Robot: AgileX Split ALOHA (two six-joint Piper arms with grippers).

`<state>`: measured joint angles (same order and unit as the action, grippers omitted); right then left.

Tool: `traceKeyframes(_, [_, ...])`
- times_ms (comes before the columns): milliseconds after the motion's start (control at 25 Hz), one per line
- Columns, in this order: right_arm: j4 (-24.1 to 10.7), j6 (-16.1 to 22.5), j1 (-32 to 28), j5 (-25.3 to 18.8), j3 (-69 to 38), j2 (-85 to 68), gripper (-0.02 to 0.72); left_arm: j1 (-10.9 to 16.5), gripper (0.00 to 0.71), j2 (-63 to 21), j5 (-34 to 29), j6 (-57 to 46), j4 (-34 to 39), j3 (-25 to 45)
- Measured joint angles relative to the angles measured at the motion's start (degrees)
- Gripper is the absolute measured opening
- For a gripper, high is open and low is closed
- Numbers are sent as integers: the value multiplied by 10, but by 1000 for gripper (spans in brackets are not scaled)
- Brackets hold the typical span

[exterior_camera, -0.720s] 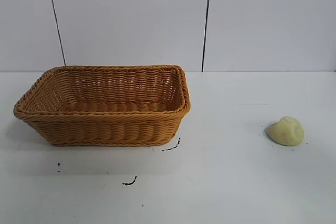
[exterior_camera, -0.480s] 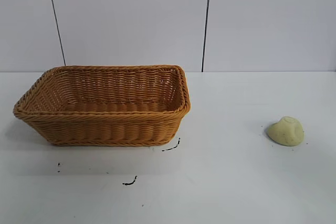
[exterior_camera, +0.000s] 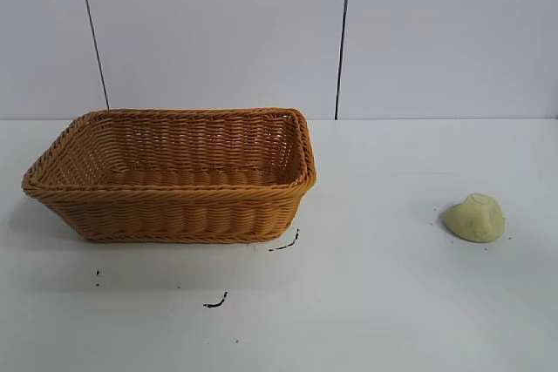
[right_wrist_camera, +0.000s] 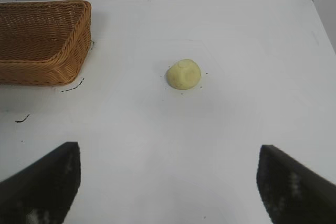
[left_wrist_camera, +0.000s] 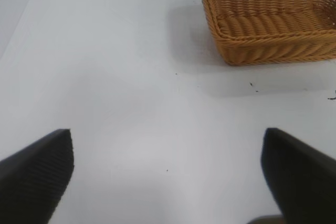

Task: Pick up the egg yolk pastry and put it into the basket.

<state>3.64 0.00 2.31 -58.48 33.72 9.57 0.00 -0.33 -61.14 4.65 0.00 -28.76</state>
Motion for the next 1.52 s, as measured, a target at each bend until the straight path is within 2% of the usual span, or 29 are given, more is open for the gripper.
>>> traceKeyframes(360, [0,0,0,-23,155,312,686,0,697,0,0,0,0,0])
traceKeyframes(680, [0,0,0,-23,278,580,686,0,697,0,0,0,0,0])
traceKeyframes(1040, [0,-24,0,-23,431,851,686,0,697,0,0,0,0,0])
traceKeyframes(1320, [0,-46,1,-22,535,987,686,0,697,0,0,0,0,0])
traceKeyframes(1520, [-4,-55,17,-22,549,1029,686,0,697,0,0,0,0,0])
